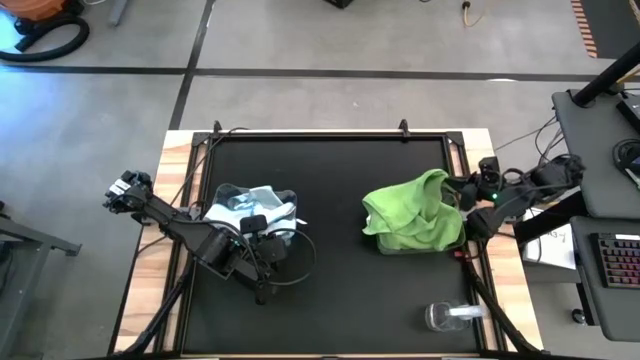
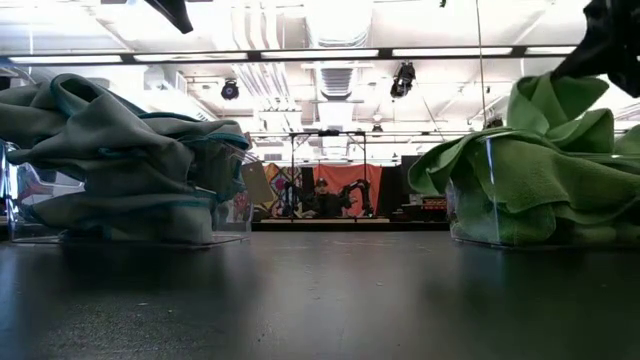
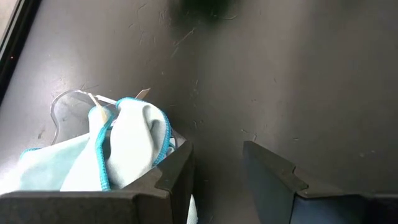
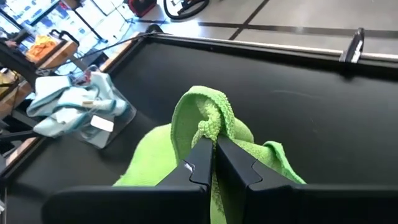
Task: Sort microfiber towel by color & place in baskets
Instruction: Put the green towel into the right transparent bin, then return to Home Position
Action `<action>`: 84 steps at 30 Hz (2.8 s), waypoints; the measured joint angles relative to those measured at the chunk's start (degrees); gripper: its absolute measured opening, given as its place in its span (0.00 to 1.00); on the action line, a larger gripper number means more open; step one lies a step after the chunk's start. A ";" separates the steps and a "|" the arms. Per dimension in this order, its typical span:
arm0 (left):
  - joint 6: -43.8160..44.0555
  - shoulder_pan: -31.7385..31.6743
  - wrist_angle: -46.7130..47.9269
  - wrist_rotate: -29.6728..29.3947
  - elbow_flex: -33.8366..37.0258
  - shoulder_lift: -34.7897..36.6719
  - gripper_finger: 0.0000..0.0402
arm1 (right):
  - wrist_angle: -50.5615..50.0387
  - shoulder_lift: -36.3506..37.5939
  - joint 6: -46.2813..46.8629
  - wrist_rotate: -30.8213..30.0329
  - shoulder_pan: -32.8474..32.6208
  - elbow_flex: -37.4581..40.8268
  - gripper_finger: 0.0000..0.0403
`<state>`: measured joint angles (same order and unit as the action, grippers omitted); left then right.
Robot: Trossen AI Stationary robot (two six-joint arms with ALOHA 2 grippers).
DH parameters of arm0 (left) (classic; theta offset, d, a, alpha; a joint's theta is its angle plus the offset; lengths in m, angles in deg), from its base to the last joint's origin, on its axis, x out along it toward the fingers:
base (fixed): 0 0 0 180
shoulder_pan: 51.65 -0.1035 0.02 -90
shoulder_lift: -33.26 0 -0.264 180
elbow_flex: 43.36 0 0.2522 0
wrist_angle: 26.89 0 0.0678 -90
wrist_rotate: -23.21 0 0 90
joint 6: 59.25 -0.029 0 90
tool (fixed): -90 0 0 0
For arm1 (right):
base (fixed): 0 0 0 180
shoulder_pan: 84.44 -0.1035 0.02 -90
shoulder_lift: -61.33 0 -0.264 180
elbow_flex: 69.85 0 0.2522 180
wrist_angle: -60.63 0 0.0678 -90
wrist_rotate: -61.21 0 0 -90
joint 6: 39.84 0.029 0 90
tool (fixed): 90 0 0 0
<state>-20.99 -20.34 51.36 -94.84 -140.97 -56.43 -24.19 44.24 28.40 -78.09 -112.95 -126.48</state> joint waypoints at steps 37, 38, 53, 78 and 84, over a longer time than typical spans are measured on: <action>0.26 0.00 -0.57 -0.02 0.00 0.00 0.31 | 28.11 0.03 -3.27 16.42 0.00 15.88 0.12; 0.24 0.00 -0.59 -0.02 0.00 0.00 0.31 | 28.59 0.03 -3.27 16.43 0.00 15.88 0.14; 0.17 0.00 -1.05 -0.02 0.00 0.00 0.31 | 31.68 -2.23 -5.97 18.14 0.01 8.40 0.33; -19.56 1.40 -0.04 -8.96 -9.24 3.72 0.31 | 58.25 -30.60 -28.85 33.17 0.02 -2.95 0.29; -16.73 1.35 -1.65 -10.90 -12.43 3.09 0.31 | 65.88 -37.03 -28.37 33.21 0.02 -3.03 0.29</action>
<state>-37.72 -18.99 49.71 -105.74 -153.41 -53.34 41.69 7.22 0.03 -44.88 -112.93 -129.50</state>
